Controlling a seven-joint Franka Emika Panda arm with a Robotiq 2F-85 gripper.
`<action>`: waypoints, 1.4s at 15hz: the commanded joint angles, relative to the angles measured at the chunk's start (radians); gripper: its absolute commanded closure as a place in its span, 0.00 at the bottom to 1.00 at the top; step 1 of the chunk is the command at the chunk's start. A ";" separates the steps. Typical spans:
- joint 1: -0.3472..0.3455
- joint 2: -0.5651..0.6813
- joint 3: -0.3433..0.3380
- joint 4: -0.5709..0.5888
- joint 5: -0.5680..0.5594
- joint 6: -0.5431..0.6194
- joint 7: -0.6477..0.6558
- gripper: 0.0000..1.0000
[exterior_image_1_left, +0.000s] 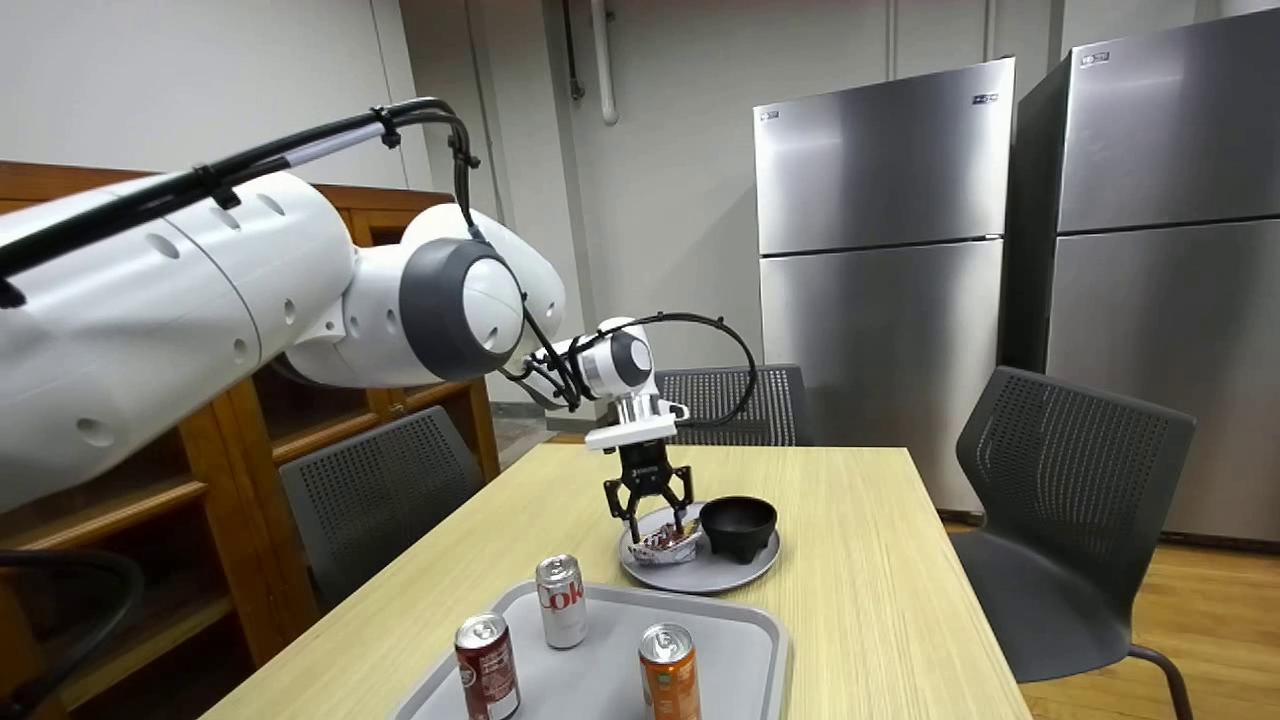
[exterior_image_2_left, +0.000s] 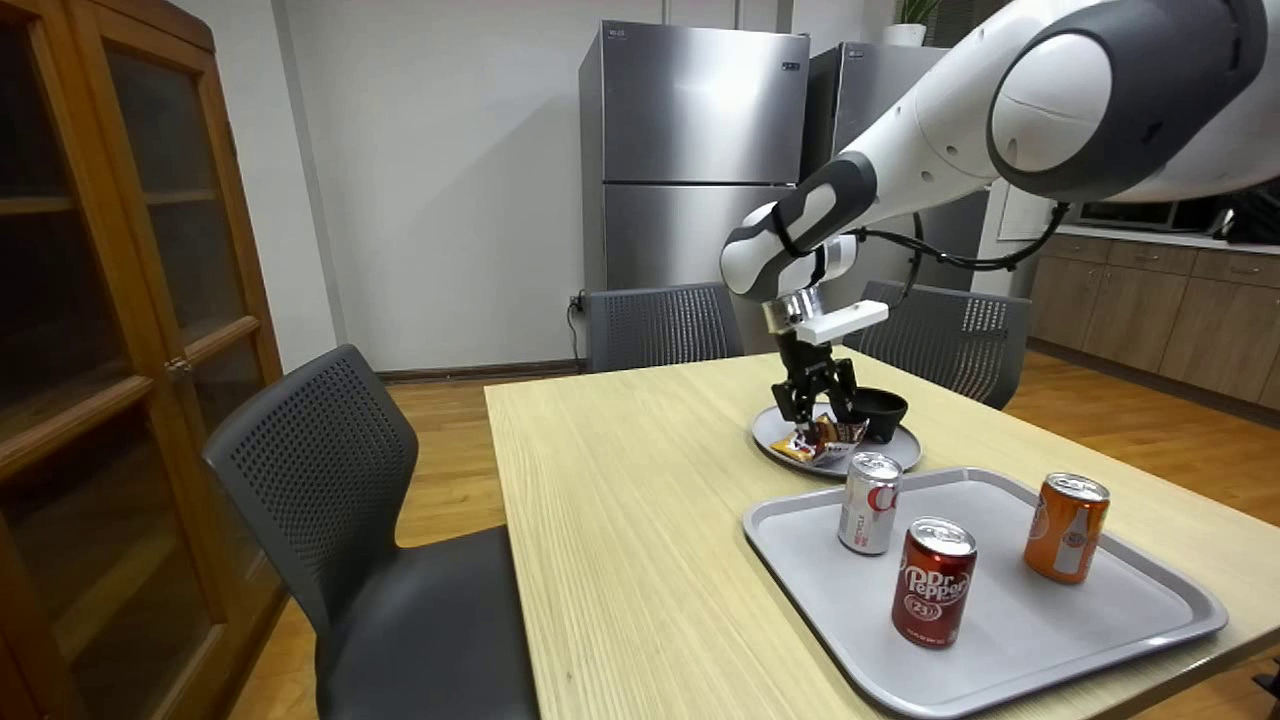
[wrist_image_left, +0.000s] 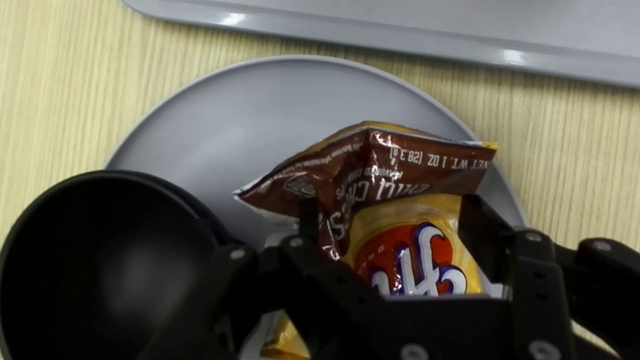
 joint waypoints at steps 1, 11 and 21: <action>-0.012 0.055 0.004 0.109 0.029 -0.067 -0.001 0.58; -0.031 0.063 0.008 0.144 0.043 -0.096 -0.003 1.00; -0.004 -0.056 0.031 0.075 0.035 -0.071 -0.013 1.00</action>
